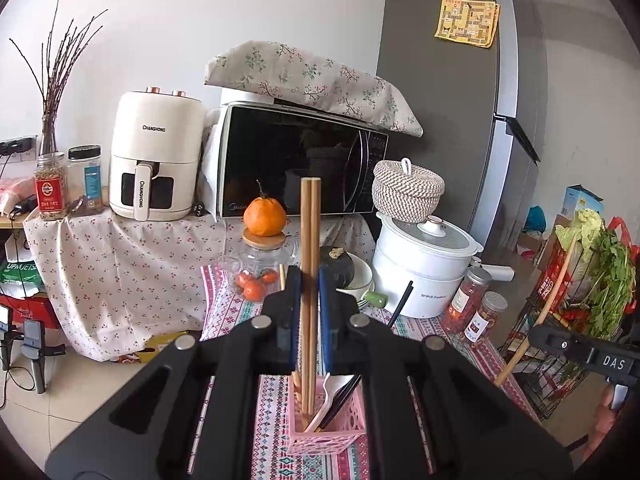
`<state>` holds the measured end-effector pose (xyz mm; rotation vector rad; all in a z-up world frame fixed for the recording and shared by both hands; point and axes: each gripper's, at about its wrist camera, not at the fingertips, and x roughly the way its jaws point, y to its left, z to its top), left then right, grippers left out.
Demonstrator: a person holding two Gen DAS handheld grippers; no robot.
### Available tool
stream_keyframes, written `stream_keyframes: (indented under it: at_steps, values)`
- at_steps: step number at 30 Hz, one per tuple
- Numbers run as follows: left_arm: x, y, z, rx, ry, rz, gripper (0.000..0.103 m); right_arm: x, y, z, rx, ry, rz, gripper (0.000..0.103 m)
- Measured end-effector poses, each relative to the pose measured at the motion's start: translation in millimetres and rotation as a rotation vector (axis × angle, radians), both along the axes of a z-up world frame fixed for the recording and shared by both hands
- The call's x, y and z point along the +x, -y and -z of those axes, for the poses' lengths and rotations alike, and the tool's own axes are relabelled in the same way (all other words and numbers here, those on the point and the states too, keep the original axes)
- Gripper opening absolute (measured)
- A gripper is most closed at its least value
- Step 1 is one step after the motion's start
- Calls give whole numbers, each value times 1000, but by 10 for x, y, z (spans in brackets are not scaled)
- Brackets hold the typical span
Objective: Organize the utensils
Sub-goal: 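Carry the wooden chopsticks upright to the pink basket with the left tool while the right tool lifts its chopstick, then lower the wooden chopsticks into the basket and open the left tool while the right tool carries its chopstick, then lower the wooden chopstick into the pink basket and open the right tool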
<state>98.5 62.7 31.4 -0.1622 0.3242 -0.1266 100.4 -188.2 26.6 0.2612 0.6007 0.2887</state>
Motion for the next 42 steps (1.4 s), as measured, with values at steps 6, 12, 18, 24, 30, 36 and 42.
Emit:
stream_keyframes:
  at_steps: [6,12,18,24,30,36,42]
  values:
    - [189,25,181,25,-71,4,10,67,-49,35,2,-6,-3,7]
    - [249,-23,206,-5,-119,9,43,106,-108,51,15,-6,-11,7]
    - [168,-59,164,-25,-154,5,82,100,-185,30,28,10,-19,7]
    - [30,-130,215,-18,-265,-24,103,88,-272,-35,43,45,-28,7]
    - [-59,-239,431,-39,-429,-18,103,157,-415,-72,81,75,-37,7]
    - [-108,-282,557,-23,-489,-9,103,261,-626,-20,82,92,-30,7]
    - [-137,-351,601,-18,-510,6,103,394,-835,104,5,81,-18,7]
